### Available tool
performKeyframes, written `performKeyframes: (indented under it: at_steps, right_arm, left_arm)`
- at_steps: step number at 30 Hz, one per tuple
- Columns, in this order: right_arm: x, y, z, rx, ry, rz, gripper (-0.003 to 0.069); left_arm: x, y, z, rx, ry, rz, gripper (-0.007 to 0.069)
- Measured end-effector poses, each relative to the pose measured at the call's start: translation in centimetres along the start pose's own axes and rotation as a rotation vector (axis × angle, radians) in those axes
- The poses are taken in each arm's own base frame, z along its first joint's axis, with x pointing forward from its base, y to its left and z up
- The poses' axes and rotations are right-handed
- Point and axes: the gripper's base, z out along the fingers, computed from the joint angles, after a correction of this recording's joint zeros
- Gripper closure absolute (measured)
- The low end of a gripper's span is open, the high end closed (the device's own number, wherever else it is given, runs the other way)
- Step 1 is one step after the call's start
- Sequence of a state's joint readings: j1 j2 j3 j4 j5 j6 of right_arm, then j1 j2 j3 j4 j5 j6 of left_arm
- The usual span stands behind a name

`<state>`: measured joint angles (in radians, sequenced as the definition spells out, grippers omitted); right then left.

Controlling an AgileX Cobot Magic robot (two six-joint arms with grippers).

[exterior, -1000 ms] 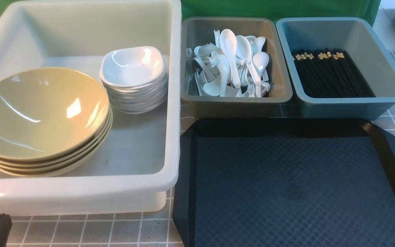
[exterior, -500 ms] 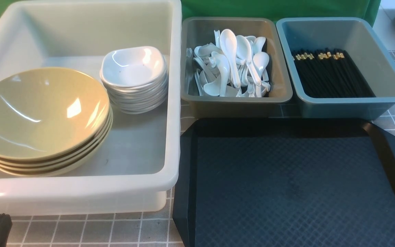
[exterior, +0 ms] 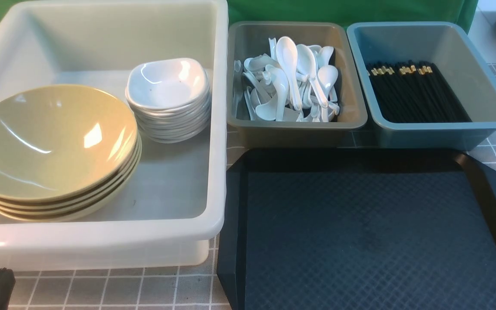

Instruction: On grey table put chopsticks spoon bowls plates into blue grey white boxes.

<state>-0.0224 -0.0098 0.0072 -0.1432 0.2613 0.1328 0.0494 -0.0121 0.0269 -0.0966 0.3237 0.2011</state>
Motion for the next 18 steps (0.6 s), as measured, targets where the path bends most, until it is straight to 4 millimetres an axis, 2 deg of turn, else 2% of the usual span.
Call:
performKeyframes:
  at_steps: [18]
  right_arm:
    - [0.0,0.0,0.0,0.0,0.0,0.0,0.0557]
  left_arm:
    - [0.0,0.0,0.0,0.0,0.0,0.0,0.0635]
